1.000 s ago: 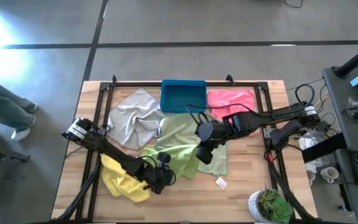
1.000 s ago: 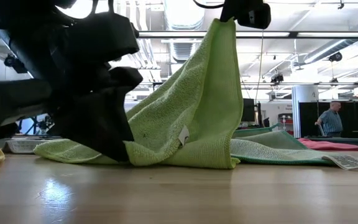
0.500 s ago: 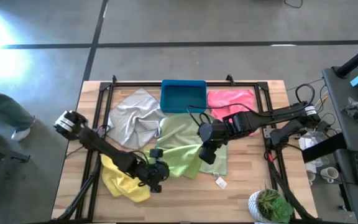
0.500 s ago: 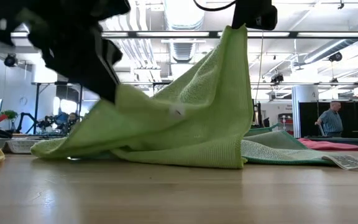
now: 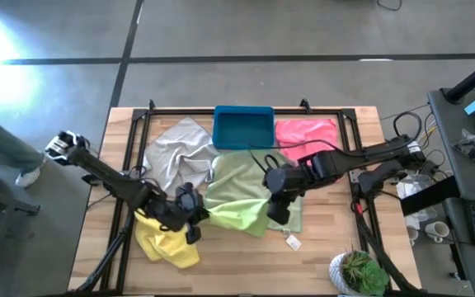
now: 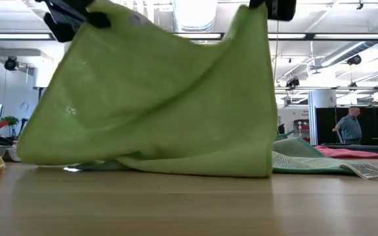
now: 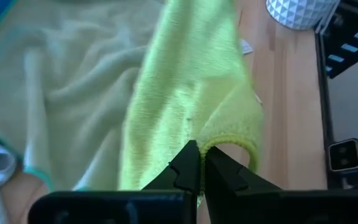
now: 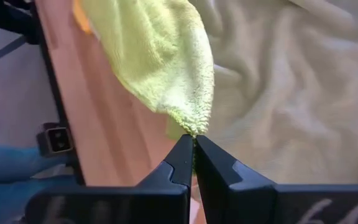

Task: Fold microfiber towels
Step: Fold the light green microfiber cloth

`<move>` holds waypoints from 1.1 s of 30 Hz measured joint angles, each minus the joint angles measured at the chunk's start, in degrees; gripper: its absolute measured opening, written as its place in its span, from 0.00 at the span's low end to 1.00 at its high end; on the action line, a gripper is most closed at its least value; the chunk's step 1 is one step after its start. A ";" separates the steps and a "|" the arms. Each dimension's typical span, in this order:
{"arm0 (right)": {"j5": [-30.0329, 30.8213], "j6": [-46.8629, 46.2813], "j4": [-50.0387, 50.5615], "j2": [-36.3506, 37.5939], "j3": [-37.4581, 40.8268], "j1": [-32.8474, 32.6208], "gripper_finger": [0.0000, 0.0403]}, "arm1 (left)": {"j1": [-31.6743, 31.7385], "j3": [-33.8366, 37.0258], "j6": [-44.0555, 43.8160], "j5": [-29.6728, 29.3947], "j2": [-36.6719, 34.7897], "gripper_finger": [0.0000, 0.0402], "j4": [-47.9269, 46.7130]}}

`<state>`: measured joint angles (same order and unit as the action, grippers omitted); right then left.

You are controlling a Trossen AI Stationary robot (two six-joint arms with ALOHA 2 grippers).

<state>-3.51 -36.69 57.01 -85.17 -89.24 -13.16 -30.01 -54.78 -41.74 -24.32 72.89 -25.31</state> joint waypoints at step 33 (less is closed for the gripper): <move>23.71 -6.05 15.23 0.00 -13.46 -10.31 0.02 | -0.08 -0.70 1.90 -11.52 -15.69 0.00 -3.59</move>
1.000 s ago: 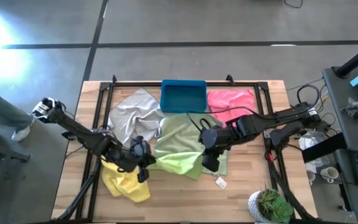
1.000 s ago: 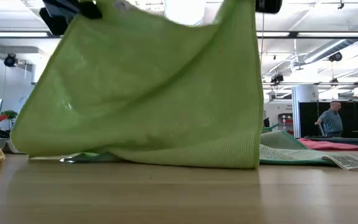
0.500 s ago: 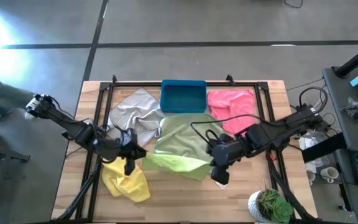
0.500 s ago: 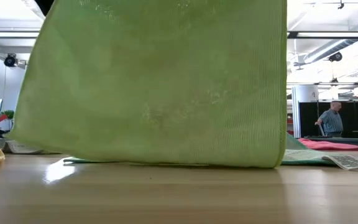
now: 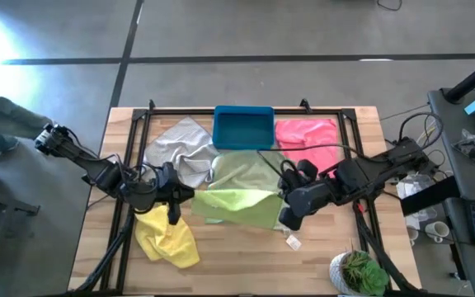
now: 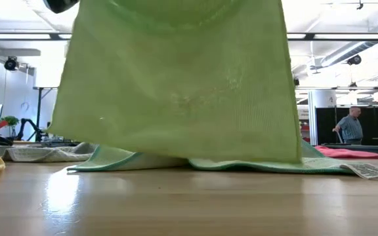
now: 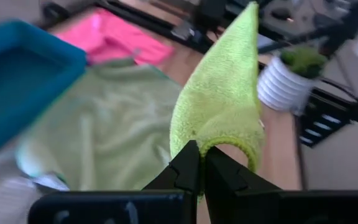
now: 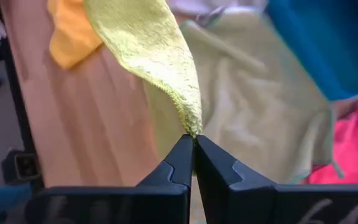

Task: Fold microfiber towels
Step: Fold the light green microfiber cloth

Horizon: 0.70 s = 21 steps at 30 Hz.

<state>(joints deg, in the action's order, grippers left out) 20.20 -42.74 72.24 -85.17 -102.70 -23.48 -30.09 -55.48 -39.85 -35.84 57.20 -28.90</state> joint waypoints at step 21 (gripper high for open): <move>16.54 10.51 7.05 -0.02 -4.65 0.14 0.02 | 1.86 1.24 20.82 -2.57 -0.05 0.00 11.12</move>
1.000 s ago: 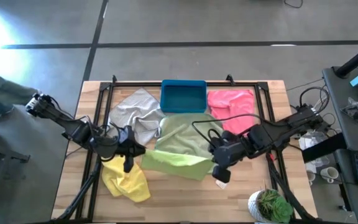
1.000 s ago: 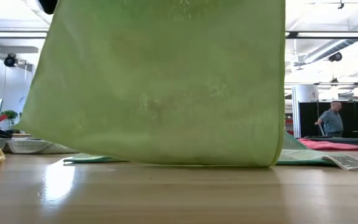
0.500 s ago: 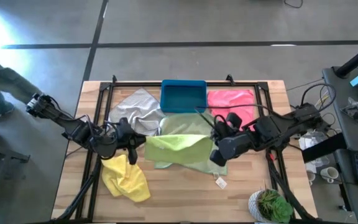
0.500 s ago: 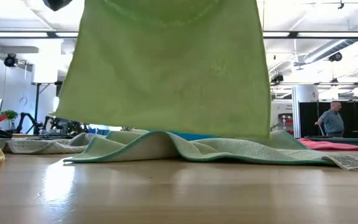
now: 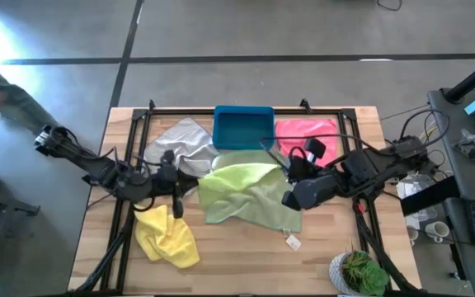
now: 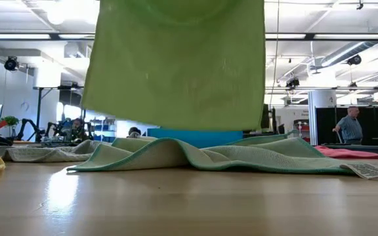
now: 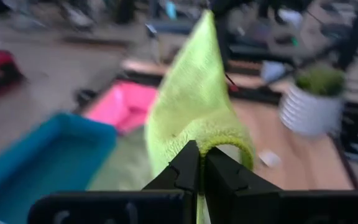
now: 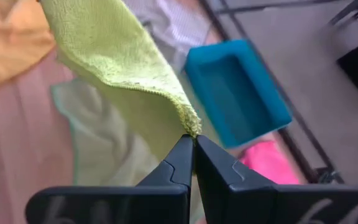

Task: Fold microfiber towels
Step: Fold the light green microfiber cloth

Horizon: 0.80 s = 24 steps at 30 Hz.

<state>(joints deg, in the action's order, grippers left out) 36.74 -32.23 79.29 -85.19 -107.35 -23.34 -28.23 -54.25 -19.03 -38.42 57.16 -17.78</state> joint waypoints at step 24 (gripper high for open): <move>-29.93 -24.83 -25.87 -0.11 28.07 -15.19 0.02 | -6.28 0.79 -35.32 32.57 25.86 0.00 11.31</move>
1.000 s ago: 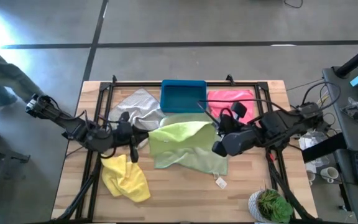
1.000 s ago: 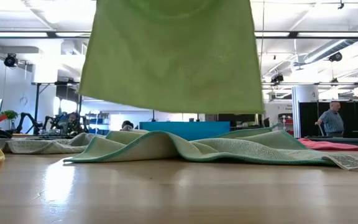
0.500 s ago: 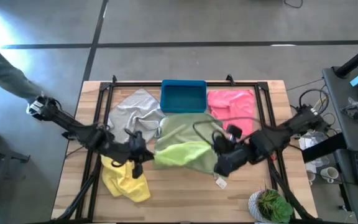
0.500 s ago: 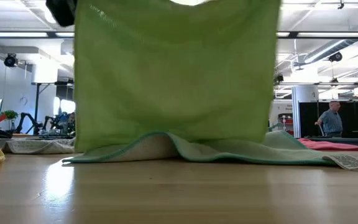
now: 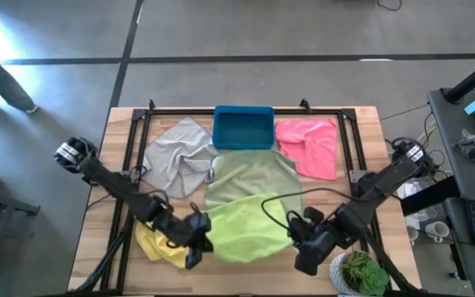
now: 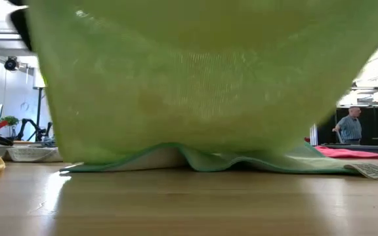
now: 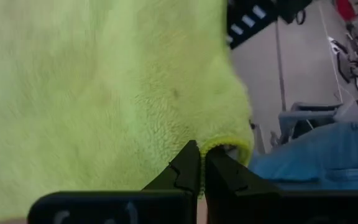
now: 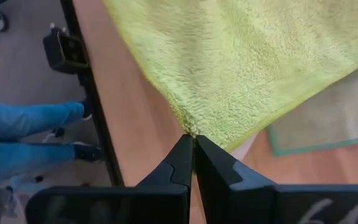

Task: Fold microfiber towels
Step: Fold the light green microfiber cloth

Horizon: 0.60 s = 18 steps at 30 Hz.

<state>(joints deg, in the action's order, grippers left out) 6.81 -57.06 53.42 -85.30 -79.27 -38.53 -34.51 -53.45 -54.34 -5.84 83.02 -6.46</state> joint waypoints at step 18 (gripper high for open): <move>1.31 1.20 -7.86 -0.11 13.39 7.99 0.02 | -2.20 0.01 -23.23 -10.22 6.64 0.00 -5.58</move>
<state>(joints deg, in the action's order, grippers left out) 8.12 -55.85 45.56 -85.41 -65.89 -30.54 -36.71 -53.44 -77.57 -16.06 89.66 -12.05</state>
